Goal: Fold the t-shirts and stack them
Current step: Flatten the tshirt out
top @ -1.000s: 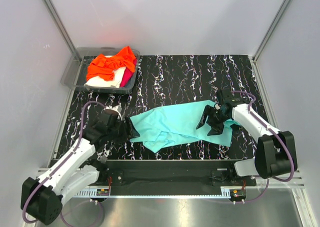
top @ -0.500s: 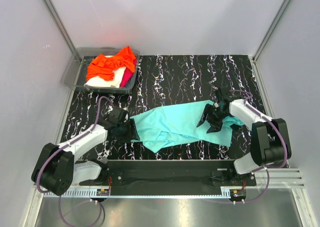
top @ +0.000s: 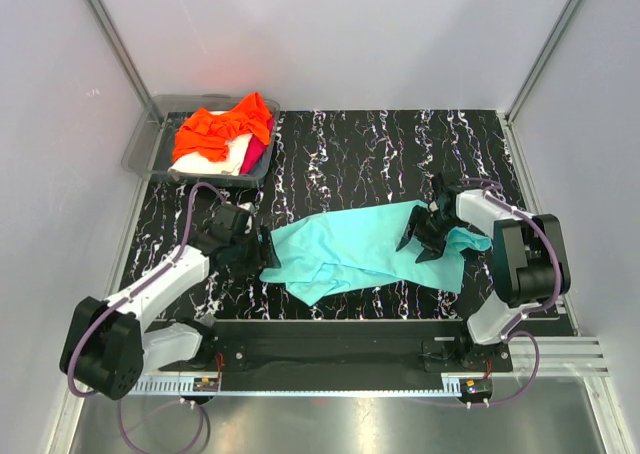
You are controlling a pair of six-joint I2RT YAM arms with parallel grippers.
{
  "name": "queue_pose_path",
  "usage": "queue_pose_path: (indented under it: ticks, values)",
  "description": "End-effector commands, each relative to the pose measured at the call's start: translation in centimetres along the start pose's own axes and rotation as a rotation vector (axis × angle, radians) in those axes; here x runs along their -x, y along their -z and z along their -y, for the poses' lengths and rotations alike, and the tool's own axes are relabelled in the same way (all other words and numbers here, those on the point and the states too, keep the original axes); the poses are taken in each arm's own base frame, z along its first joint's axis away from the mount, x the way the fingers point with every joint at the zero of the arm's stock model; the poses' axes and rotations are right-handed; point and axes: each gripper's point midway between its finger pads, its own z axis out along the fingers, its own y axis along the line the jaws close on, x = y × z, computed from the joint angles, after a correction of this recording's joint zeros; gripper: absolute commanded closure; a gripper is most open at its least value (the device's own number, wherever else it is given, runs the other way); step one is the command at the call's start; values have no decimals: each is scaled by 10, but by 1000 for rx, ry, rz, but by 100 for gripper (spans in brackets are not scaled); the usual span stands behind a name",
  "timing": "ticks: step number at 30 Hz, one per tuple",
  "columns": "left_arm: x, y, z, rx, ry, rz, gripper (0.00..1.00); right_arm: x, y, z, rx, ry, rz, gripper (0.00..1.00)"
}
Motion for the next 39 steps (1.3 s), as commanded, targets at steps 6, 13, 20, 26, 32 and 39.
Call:
queue_pose_path:
  ticks: [6, 13, 20, 26, 32, 39]
  values:
    - [1, -23, 11, -101, -77, -29, 25, 34, -1, -13, 41, 25, 32, 34]
    - [2, -29, 18, -131, -101, -64, 31, 44, -4, -13, 40, 37, 31, 34]
    - [-22, -24, 30, -220, -6, -140, 51, 53, -10, -19, 70, 34, 4, 34]
    - [-27, 2, 43, -299, 39, -110, 41, 58, 6, -30, 95, 46, 33, 33]
    - [-21, 9, 37, -272, 31, -51, 25, 45, 31, -37, 135, 53, 61, 32]
    - [-12, -13, 26, -208, -66, -84, 25, 19, 42, -32, 167, 40, 54, 31]
